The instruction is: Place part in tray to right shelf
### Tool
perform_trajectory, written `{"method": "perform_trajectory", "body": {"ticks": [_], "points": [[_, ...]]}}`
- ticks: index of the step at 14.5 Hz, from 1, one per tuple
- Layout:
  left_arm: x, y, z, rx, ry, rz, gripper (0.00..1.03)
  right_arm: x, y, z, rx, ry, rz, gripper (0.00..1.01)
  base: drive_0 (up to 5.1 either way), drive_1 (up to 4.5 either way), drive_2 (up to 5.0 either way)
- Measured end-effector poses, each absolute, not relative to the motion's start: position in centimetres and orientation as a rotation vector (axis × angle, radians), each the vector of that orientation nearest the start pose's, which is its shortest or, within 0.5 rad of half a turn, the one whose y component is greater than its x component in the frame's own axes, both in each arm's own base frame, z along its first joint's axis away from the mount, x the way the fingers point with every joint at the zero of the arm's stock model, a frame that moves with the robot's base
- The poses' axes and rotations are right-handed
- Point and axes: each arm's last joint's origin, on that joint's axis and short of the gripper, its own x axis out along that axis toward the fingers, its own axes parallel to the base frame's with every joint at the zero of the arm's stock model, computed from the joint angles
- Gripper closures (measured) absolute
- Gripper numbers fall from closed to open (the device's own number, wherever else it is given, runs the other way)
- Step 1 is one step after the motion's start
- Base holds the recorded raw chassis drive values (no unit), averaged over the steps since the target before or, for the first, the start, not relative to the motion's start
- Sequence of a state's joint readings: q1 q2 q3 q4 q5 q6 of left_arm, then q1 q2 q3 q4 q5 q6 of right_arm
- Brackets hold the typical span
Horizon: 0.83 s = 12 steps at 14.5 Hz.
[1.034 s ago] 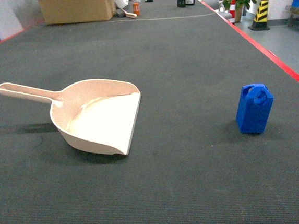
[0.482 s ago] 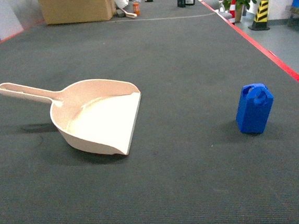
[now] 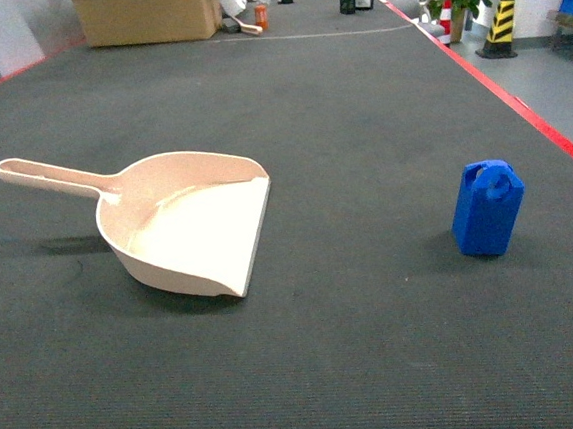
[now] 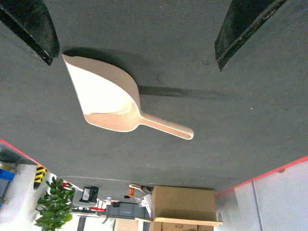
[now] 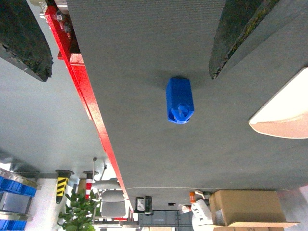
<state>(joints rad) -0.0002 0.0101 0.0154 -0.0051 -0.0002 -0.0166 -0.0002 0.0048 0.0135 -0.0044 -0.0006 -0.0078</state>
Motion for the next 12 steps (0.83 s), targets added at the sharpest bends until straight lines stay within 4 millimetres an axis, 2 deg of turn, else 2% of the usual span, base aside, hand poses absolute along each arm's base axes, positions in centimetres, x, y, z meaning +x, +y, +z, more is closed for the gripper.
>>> {"method": "perform_trajectory", "body": {"ticks": [12], "points": [[9.74,0.00,16.75,-0.017,0.000,0.000,0.05,9.72,0.00,16.73,-0.008,-0.004,0.000,0.03,0.0,0.00,0.0]]}}
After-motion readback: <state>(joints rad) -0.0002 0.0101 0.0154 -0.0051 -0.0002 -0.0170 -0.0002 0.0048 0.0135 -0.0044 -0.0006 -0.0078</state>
